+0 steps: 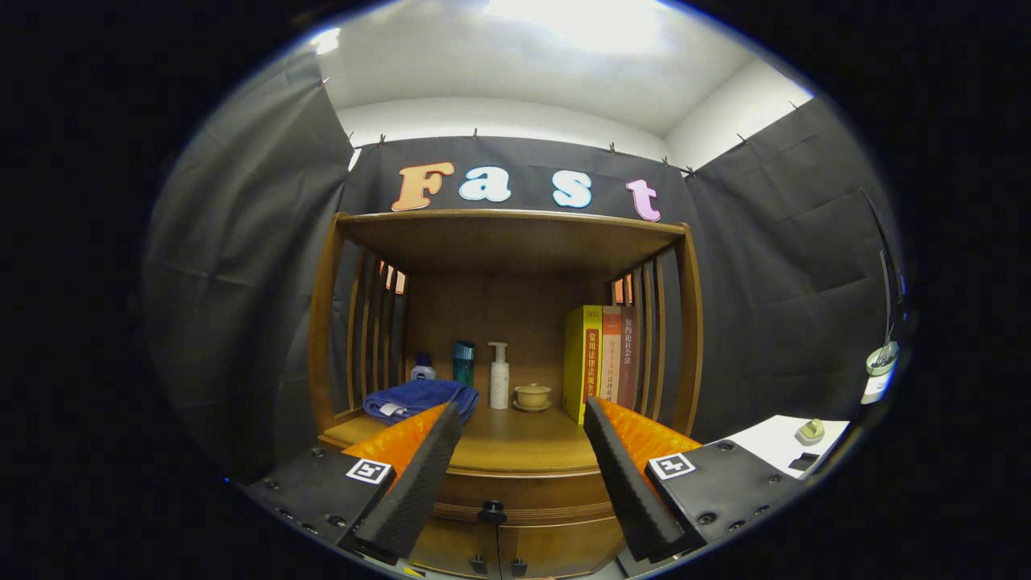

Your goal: Pull open the drawer, take out the items inside it, and place them on the countertop above the cabinet.

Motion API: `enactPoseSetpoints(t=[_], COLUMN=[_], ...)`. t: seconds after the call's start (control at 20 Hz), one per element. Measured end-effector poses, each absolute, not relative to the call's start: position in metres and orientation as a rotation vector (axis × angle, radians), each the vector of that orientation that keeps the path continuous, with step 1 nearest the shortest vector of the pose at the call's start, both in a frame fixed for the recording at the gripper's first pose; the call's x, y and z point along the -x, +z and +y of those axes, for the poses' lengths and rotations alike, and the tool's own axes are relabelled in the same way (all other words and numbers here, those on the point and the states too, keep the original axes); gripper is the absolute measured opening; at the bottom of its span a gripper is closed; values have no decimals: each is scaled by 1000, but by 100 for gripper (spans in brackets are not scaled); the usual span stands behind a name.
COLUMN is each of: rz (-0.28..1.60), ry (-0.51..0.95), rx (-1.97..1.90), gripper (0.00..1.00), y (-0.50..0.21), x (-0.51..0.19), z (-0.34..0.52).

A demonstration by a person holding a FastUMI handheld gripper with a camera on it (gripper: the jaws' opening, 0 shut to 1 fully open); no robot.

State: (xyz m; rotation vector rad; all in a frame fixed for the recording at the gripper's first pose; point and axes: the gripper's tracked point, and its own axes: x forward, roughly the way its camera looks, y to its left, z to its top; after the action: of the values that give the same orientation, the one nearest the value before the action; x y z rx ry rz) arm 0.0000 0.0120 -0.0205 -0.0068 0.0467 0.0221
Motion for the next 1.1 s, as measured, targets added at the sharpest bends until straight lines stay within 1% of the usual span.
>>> enactPoseSetpoints(t=[1.1], rz=[38], ry=[12], rx=[-11], gripper=[100], y=[-18], x=[0], z=[9])
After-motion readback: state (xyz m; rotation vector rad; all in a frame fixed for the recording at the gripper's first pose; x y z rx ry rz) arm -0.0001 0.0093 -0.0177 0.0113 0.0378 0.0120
